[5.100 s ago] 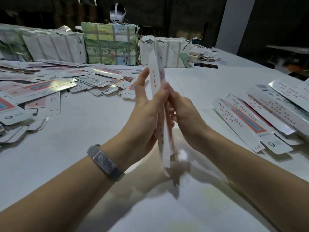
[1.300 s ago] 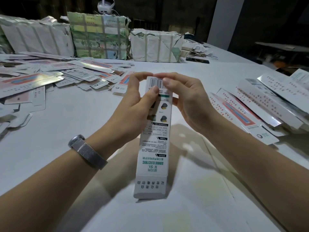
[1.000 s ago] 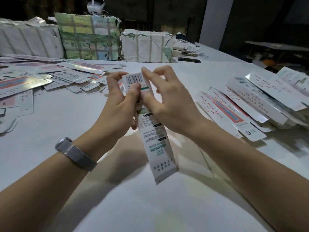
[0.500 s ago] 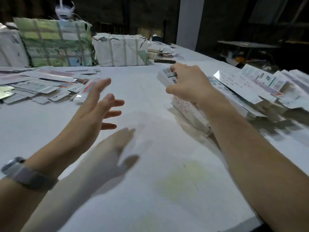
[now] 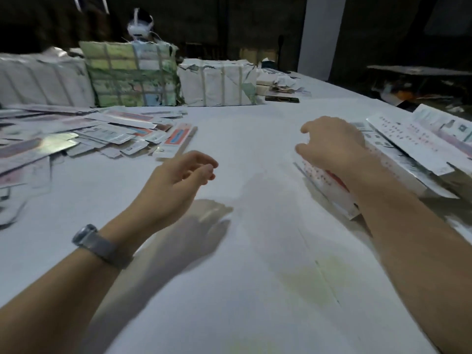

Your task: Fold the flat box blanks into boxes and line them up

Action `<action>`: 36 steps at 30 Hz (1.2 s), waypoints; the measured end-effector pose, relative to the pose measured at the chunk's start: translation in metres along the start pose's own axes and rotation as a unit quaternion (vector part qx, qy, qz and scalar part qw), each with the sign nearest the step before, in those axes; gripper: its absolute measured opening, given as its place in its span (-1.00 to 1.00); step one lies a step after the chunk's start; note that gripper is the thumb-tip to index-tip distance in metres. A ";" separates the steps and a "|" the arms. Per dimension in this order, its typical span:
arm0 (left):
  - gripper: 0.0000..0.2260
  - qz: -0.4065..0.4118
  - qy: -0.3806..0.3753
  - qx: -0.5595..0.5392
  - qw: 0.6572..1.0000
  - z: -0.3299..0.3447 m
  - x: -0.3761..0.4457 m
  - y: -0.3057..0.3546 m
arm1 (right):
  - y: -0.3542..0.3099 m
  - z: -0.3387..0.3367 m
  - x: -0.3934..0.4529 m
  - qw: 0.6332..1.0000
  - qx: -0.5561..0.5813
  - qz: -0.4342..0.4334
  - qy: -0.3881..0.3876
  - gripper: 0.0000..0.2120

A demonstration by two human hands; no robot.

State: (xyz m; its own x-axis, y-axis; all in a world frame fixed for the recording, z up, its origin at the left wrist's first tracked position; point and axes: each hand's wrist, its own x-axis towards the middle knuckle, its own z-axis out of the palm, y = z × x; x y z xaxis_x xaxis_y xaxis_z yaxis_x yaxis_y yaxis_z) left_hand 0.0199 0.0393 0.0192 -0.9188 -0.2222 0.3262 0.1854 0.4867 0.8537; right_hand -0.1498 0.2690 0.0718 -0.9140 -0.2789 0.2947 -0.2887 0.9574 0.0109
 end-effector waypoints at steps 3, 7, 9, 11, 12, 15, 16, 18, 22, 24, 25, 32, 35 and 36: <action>-0.87 0.011 0.038 0.132 0.990 -0.012 0.005 -0.012 | -0.026 -0.004 -0.014 0.993 0.076 -0.082 0.044 -0.64; -0.82 -0.039 0.067 0.249 0.965 -0.031 0.021 -0.031 | -0.061 0.004 -0.037 0.968 0.128 -0.202 0.071 -0.72; -0.71 -0.077 0.061 0.292 0.951 -0.035 0.035 -0.041 | -0.072 0.009 -0.044 0.957 0.143 -0.237 0.083 -0.75; -0.58 -0.113 0.039 0.363 0.924 -0.035 0.048 -0.051 | -0.080 0.013 -0.049 0.948 0.154 -0.261 0.097 -0.77; -0.53 -0.129 0.023 0.401 0.907 -0.035 0.054 -0.056 | -0.082 0.014 -0.051 0.944 0.158 -0.272 0.101 -0.78; -0.49 -0.179 -0.019 0.446 0.877 -0.034 0.069 -0.068 | -0.086 0.019 -0.057 0.931 0.172 -0.304 0.102 -0.81; -0.49 -0.187 -0.035 0.455 0.870 -0.034 0.074 -0.069 | -0.086 0.020 -0.059 0.928 0.176 -0.313 0.102 -0.82; -0.56 -0.182 -0.051 0.477 0.858 -0.032 0.081 -0.067 | -0.088 0.022 -0.061 0.924 0.179 -0.324 0.100 -0.82; -0.68 -0.084 0.028 0.545 0.834 -0.021 0.074 -0.056 | -0.091 0.021 -0.062 0.921 0.179 -0.332 0.097 -0.82; -0.71 -0.045 0.052 0.540 0.839 -0.016 0.064 -0.051 | -0.091 0.021 -0.063 0.921 0.183 -0.331 0.092 -0.82; -0.75 -0.036 0.055 0.536 0.841 -0.015 0.060 -0.046 | -0.091 0.021 -0.063 0.922 0.184 -0.329 0.091 -0.82; -0.71 0.033 0.031 0.538 0.841 -0.003 0.038 -0.011 | -0.093 0.020 -0.067 0.913 0.224 -0.318 0.119 -0.82; -0.64 0.053 0.054 0.480 0.874 -0.008 0.027 -0.004 | -0.092 0.018 -0.064 0.904 0.268 -0.292 0.160 -0.74; -0.68 0.044 0.061 0.444 0.893 -0.012 0.024 -0.001 | -0.091 0.018 -0.062 0.900 0.284 -0.279 0.179 -0.72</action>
State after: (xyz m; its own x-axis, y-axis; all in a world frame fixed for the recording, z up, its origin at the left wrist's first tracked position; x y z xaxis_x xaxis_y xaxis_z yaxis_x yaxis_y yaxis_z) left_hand 0.0018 0.0237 0.0310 -0.8591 -0.2145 0.4647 -0.1445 0.9726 0.1819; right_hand -0.0719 0.1981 0.0354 -0.4609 -0.5645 0.6847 -0.8657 0.4557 -0.2070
